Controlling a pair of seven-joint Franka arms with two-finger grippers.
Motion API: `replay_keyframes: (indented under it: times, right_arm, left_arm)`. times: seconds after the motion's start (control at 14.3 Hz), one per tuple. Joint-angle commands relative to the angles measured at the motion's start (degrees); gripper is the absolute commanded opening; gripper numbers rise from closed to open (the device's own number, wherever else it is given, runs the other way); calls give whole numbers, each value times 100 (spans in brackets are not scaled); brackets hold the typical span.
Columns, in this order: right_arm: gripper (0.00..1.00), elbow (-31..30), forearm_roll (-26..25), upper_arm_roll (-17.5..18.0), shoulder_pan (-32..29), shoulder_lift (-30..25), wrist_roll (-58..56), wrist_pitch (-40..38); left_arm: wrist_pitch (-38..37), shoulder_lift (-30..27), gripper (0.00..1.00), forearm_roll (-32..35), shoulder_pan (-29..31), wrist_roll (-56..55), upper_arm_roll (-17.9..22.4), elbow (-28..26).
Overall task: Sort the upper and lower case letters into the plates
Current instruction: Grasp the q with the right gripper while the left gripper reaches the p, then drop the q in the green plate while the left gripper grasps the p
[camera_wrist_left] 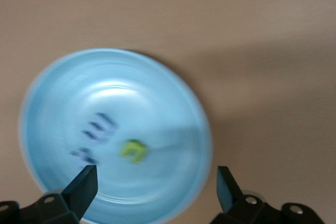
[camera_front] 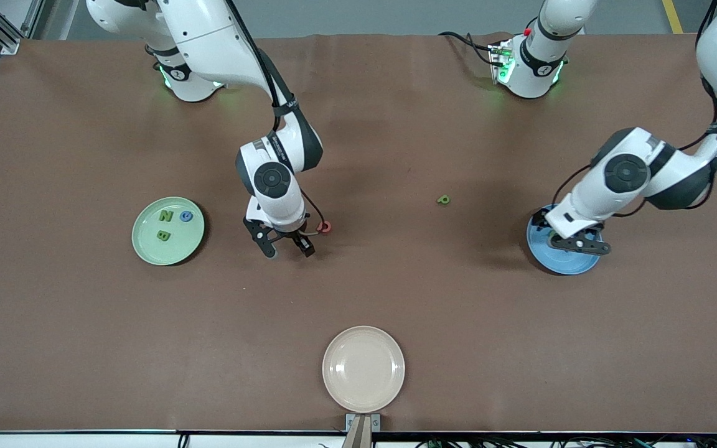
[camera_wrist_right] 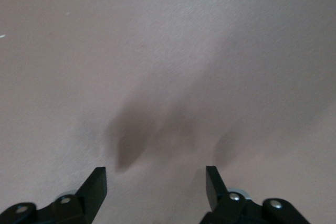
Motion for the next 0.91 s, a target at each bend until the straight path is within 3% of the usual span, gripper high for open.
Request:
replay_keyframes:
  times: [0.0, 0.28, 0.49, 0.84]
  right_arm:
    - [72, 135, 111, 52, 101, 44, 300, -28]
    - [56, 118, 120, 52, 356, 53, 529, -90]
    - [54, 109, 163, 69, 444, 71, 609, -81]
    - [52, 109, 190, 131, 453, 123, 618, -37]
  left_arm:
    - [-79, -90, 100, -93, -737, -1358, -22, -113]
    - [-17, -46, 100, -259, -1661, -2565, 30, -52]
    - [236, -46, 100, -497, -2364, -3293, 407, 54]
    - [922, -46, 100, -506, -3235, -5578, 978, 63]
